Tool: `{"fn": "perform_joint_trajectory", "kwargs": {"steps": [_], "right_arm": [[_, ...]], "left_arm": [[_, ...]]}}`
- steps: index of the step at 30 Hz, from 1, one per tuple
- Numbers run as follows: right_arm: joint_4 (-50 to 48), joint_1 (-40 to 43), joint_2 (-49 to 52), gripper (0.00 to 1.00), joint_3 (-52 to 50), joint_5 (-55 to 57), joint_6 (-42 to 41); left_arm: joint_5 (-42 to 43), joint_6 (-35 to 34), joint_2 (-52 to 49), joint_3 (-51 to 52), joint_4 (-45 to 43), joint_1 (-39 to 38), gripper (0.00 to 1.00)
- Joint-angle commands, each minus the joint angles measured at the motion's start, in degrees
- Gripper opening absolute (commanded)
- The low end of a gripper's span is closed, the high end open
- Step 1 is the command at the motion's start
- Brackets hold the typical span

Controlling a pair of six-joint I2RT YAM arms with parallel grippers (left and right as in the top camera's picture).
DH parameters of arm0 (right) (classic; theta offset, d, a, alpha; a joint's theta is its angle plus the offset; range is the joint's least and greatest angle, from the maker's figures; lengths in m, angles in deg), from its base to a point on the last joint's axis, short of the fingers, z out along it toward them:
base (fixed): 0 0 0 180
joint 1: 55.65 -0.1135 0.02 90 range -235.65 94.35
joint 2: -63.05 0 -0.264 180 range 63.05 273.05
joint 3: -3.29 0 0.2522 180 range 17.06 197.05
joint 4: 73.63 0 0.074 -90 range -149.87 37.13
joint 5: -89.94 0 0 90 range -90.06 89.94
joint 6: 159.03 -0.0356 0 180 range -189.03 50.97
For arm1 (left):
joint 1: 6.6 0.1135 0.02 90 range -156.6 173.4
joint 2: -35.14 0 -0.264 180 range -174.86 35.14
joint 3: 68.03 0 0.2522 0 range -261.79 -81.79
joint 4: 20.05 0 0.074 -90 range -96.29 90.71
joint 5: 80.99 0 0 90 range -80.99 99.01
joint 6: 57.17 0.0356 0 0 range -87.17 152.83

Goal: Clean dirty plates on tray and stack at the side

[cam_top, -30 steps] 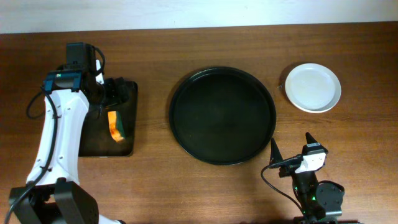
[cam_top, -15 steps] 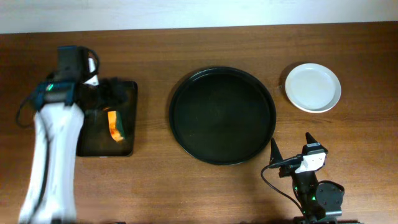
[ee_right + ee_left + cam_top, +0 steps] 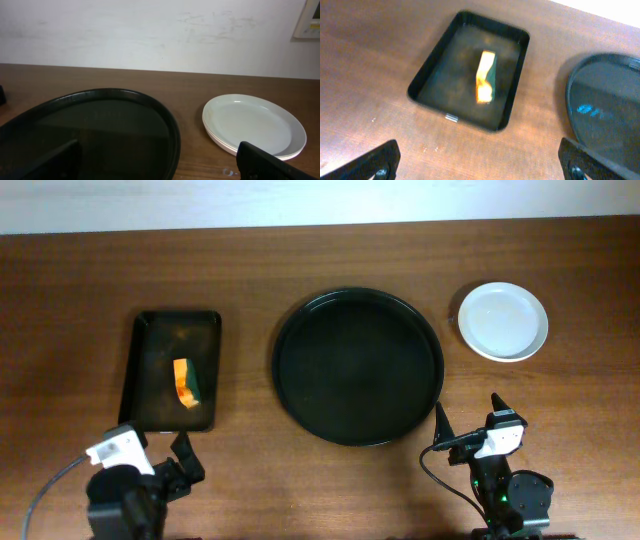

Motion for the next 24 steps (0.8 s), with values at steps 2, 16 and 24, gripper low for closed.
{"fn": "perform_joint_trajectory", "kwargs": {"steps": [2, 16, 24], "right_arm": [[0.3, -0.3, -0.2, 0.99, -0.3, 0.3, -0.7], [0.3, -0.3, -0.2, 0.99, -0.3, 0.3, -0.7], [0.3, -0.3, -0.2, 0.99, -0.3, 0.3, -0.7]], "left_arm": [[3.2, -0.2, 10.0, 14.9, -21.0, 0.1, 0.99], [8.4, -0.1, 21.3, 38.2, -59.0, -1.0, 0.99], [7.0, 2.7, 21.1, 39.8, -50.6, -0.9, 0.99]]}}
